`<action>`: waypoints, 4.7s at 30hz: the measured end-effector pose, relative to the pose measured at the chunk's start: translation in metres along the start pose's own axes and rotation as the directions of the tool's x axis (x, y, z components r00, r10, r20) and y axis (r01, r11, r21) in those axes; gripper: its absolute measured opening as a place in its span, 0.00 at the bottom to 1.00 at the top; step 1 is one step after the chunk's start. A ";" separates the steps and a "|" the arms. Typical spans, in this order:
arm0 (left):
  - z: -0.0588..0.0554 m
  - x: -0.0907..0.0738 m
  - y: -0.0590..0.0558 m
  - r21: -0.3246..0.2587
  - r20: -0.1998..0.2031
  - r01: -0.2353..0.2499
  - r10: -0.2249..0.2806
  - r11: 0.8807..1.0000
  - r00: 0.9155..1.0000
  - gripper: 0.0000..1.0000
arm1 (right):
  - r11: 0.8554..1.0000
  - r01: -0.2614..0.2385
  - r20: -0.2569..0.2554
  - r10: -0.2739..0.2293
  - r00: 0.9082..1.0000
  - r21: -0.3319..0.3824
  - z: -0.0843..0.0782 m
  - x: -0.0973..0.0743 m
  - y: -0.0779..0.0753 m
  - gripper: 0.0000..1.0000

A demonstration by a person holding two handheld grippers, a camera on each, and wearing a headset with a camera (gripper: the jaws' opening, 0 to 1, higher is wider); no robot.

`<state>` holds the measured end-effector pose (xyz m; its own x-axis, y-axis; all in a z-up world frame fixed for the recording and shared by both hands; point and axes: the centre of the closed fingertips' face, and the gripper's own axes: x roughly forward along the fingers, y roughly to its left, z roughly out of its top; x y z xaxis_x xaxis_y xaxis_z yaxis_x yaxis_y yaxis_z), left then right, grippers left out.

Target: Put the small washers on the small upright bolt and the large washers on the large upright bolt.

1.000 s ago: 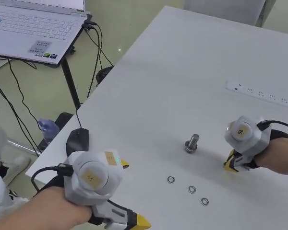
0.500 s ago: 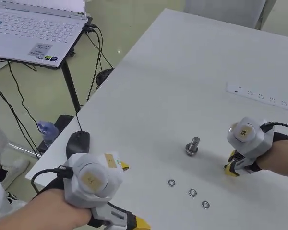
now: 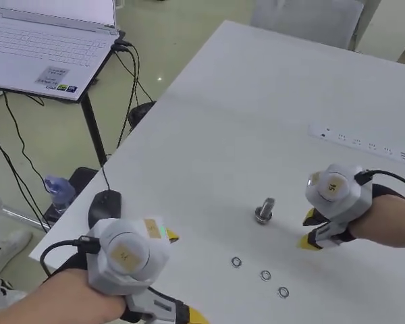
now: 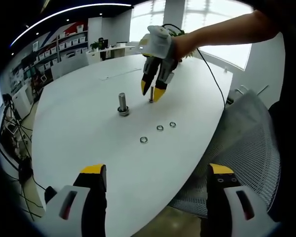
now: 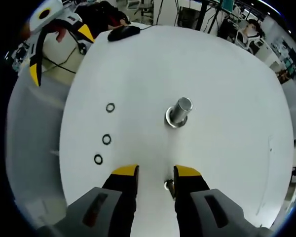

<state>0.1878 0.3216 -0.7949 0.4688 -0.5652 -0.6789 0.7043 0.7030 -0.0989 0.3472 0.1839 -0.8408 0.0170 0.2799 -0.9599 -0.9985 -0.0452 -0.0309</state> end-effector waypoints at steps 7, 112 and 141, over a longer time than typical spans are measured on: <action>0.003 -0.002 0.000 0.018 0.001 0.003 -0.003 1.000 1.000 0.82 | 1.000 -0.016 0.017 0.017 1.000 -0.023 0.014 -0.001 0.027 0.29; 0.032 0.011 -0.020 0.070 0.016 0.024 -0.025 0.997 1.000 0.77 | 0.976 0.066 -0.010 -0.066 0.998 0.206 -0.070 -0.050 0.031 0.12; 0.032 0.017 -0.014 0.044 0.010 0.005 -0.005 0.999 1.000 0.79 | 0.983 0.071 0.021 -0.076 0.997 0.170 -0.025 -0.047 -0.019 0.12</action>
<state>0.2034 0.2883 -0.7819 0.4706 -0.5732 -0.6709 0.7291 0.6808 -0.0702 0.3668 0.1473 -0.8025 0.0915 0.3022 -0.9488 -0.9891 0.1382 -0.0514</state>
